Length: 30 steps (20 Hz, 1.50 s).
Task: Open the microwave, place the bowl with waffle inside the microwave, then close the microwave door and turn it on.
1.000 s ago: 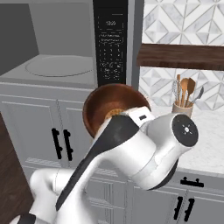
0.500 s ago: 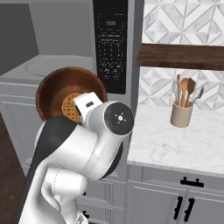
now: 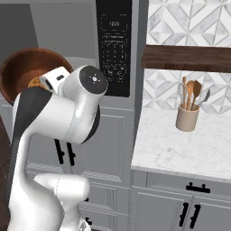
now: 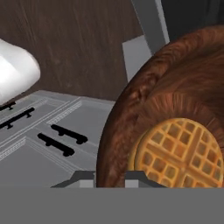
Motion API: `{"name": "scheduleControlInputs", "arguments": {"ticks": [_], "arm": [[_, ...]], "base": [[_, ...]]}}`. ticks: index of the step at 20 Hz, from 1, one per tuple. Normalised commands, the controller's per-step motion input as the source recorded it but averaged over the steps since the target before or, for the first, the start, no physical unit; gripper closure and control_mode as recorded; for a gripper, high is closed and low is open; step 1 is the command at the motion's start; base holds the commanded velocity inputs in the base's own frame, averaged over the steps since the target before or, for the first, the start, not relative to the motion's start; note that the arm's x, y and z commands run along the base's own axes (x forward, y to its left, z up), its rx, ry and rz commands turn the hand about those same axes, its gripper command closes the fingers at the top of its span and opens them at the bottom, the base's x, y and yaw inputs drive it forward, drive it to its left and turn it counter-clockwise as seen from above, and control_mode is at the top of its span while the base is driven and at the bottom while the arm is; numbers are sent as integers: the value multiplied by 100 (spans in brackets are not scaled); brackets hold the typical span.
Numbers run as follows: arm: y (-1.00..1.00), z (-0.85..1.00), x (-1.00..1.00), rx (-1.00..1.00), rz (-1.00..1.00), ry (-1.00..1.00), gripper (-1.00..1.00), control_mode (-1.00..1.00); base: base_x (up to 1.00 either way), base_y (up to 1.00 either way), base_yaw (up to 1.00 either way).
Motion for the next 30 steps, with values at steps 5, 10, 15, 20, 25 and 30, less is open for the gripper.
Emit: {"name": "scheduleControlInputs", "arguments": {"ticks": [5, 10, 15, 20, 25, 30], "arm": [[63, 2, 65, 5, -18, -1, 100, -100], [30, 29, 44, 23, -1, 1, 100, -100], [35, 41, 63, 10, 0, 4, 100, -100], [43, 24, 68, -1, 0, 16, 100, -100], [35, 20, 55, -5, 0, 16, 100, -100], [13, 3, 31, -14, 0, 9, 100, -100]], "base": [[0, 0, 0], [0, 0, 0], [0, 0, 0], [0, 0, 0], [0, 0, 0], [0, 0, 0]]}}
